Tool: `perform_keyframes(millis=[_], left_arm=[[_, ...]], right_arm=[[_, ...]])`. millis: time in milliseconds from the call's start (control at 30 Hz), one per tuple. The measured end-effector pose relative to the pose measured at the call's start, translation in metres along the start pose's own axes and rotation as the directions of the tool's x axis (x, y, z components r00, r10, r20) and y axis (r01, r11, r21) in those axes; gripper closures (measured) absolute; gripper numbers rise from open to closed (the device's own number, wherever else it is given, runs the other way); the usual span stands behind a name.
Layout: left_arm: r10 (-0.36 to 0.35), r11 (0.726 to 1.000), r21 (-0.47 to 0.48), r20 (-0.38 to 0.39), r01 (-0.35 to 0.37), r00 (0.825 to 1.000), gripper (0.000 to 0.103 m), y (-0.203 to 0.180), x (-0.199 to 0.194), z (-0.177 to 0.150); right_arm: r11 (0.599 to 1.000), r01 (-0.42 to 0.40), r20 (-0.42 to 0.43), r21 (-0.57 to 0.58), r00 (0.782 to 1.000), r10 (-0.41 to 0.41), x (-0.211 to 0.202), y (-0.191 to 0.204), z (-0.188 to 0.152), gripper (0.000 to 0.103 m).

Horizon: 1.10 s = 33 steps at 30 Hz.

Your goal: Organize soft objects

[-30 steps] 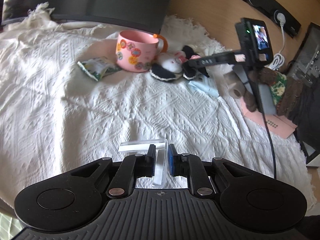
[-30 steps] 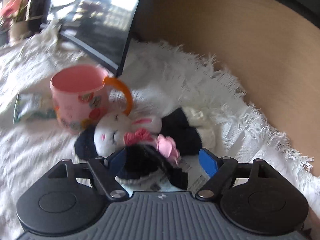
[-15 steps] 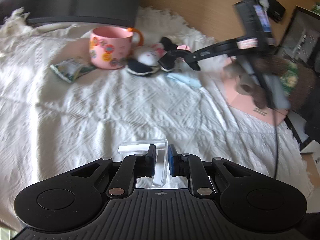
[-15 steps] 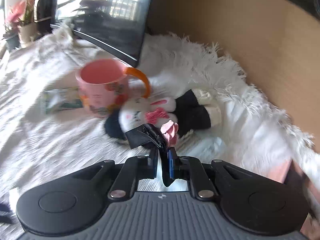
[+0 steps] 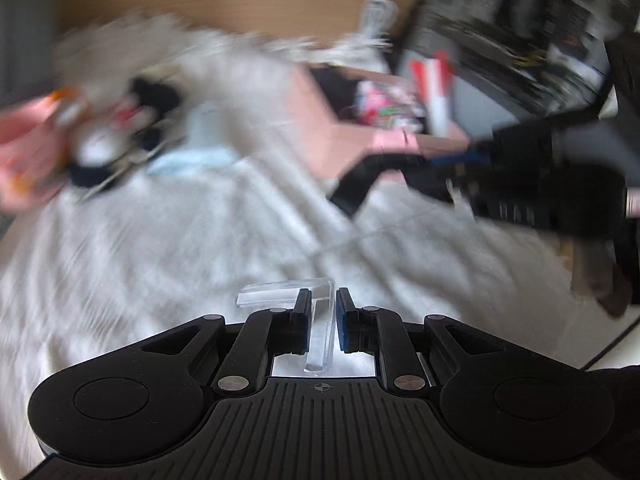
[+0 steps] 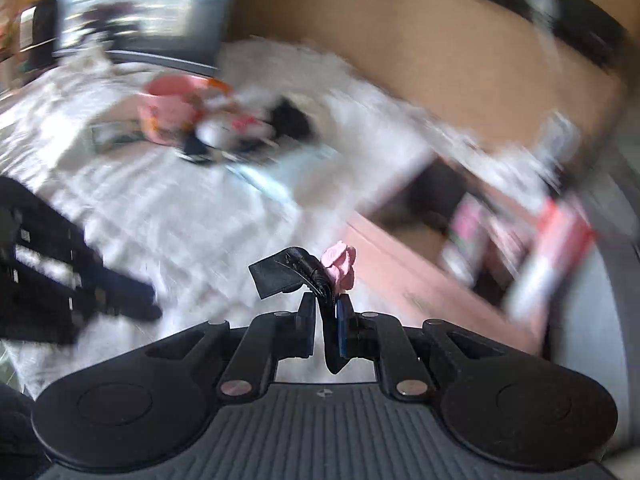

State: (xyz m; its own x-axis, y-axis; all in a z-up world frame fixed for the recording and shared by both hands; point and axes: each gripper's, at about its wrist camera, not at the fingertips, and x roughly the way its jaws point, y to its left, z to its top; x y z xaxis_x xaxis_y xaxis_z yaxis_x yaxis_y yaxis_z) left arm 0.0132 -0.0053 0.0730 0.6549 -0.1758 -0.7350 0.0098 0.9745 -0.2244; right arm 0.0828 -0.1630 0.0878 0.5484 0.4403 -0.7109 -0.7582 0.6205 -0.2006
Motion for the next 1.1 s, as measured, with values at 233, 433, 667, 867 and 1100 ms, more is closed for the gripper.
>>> perform_keyframes(millis=[233,433,667,867,1100], left_arm=[[-0.109,0.974,0.205,0.063,0.094,0.992,0.088,-0.034,0.02,0.074],[-0.174,0.958,0.262,0.227,0.112,0.958,0.085,-0.056,0.041,0.151],[-0.08,0.987,0.152,0.191,0.051,0.978,0.085,-0.055,0.104,0.171],[-0.054,0.996,-0.054,0.178,0.065,0.983,0.085,-0.02,0.087,0.144],[-0.052,0.991,-0.115,0.131,0.067,0.99,0.085,-0.012,0.05,0.088]], right_arm=[[0.962,0.186,-0.007,0.202,0.982,-0.188,-0.037,-0.046,-0.046,0.092],[0.92,0.273,-0.024,0.28,0.96,-0.278,-0.058,-0.062,-0.067,0.092],[0.904,0.302,-0.04,0.304,0.952,-0.305,-0.067,-0.063,-0.078,0.092],[0.917,0.288,0.052,0.277,0.948,-0.314,-0.066,-0.078,-0.04,0.092],[0.905,0.337,0.194,0.259,0.9,-0.39,-0.016,-0.116,0.057,0.092]])
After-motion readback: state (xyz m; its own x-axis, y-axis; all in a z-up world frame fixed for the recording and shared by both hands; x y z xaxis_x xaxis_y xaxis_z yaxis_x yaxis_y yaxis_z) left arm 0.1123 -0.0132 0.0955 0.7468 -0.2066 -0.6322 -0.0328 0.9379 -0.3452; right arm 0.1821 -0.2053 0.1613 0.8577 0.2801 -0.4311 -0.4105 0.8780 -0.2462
